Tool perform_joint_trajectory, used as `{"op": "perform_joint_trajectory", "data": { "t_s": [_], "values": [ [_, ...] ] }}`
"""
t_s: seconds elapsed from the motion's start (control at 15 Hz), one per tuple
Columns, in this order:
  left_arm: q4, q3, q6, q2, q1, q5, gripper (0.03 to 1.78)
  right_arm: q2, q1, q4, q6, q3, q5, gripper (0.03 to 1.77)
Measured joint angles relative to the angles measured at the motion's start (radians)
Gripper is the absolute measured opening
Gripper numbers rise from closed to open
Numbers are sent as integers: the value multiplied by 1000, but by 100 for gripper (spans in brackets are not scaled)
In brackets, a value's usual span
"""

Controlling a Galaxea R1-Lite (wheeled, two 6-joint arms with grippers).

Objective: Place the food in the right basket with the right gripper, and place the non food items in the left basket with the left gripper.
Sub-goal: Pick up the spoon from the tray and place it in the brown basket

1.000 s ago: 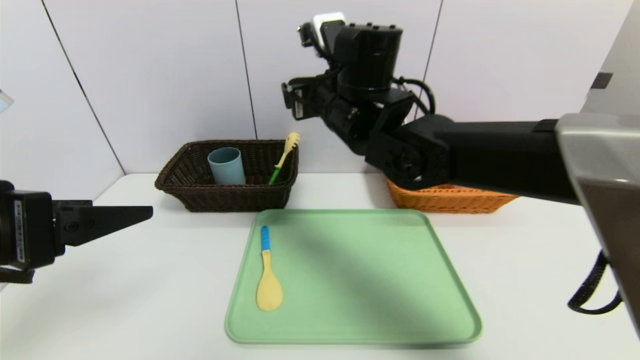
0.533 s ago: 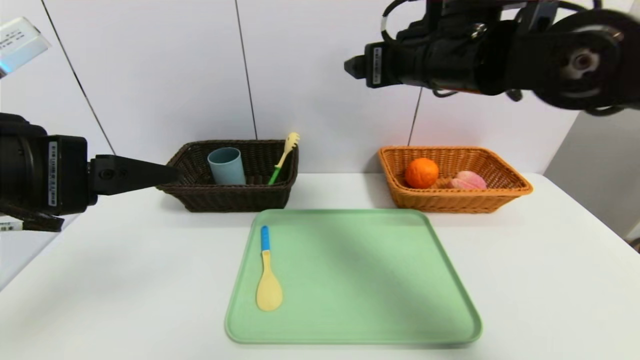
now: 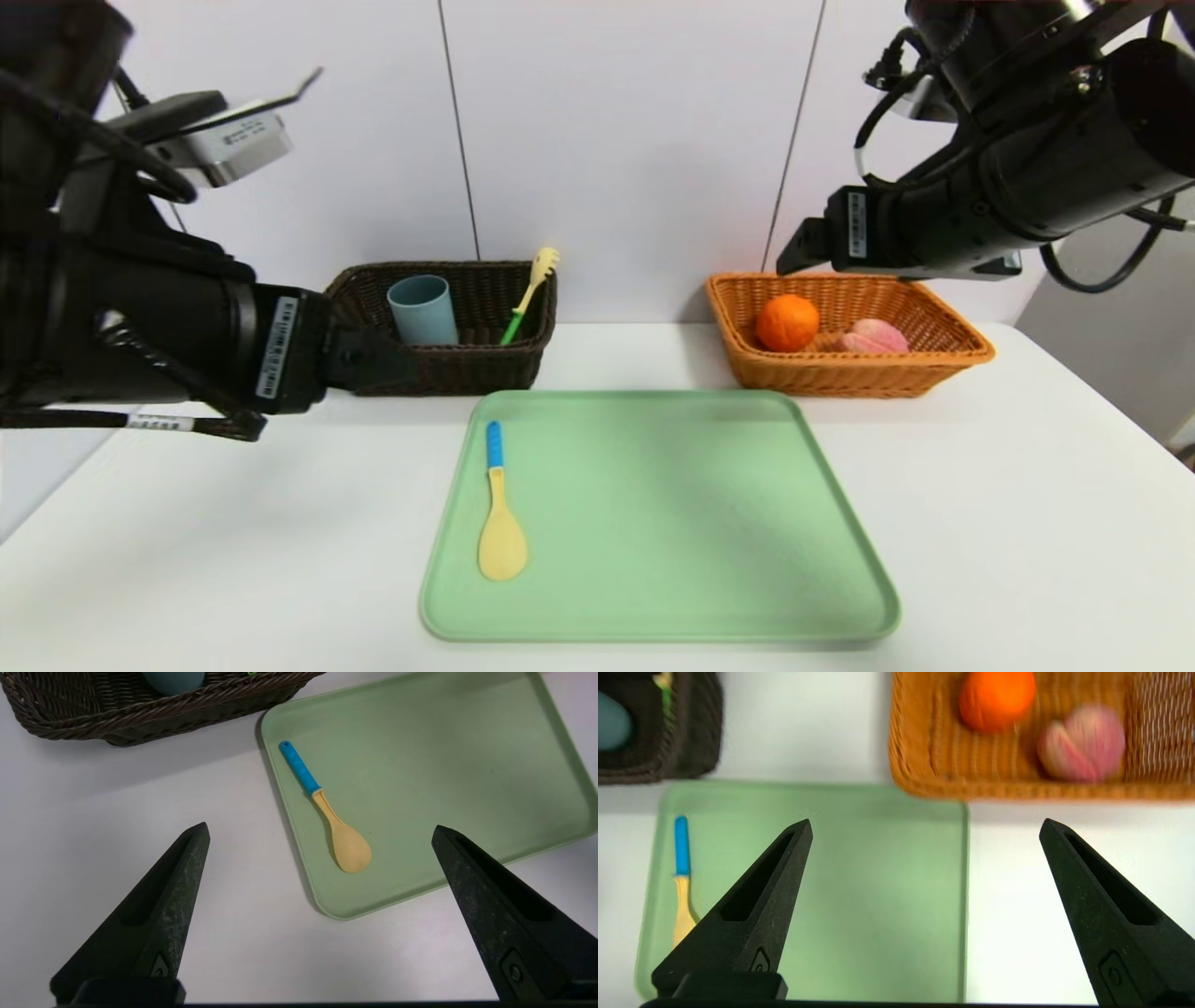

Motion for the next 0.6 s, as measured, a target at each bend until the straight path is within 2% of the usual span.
{"op": "perform_joint_trajectory", "data": {
  "t_s": [0.2, 0.47, 0.6],
  "values": [
    [84, -144, -114, 139, -44, 34, 169, -13, -9, 102, 61, 23, 3, 169],
    [314, -420, -331, 343, -92, 39, 169, -33, -15, 127, 77, 79, 2, 169],
    [402, -502, -420, 432, -101, 39, 169, -43, -29, 128, 80, 106, 1, 169]
  ]
}}
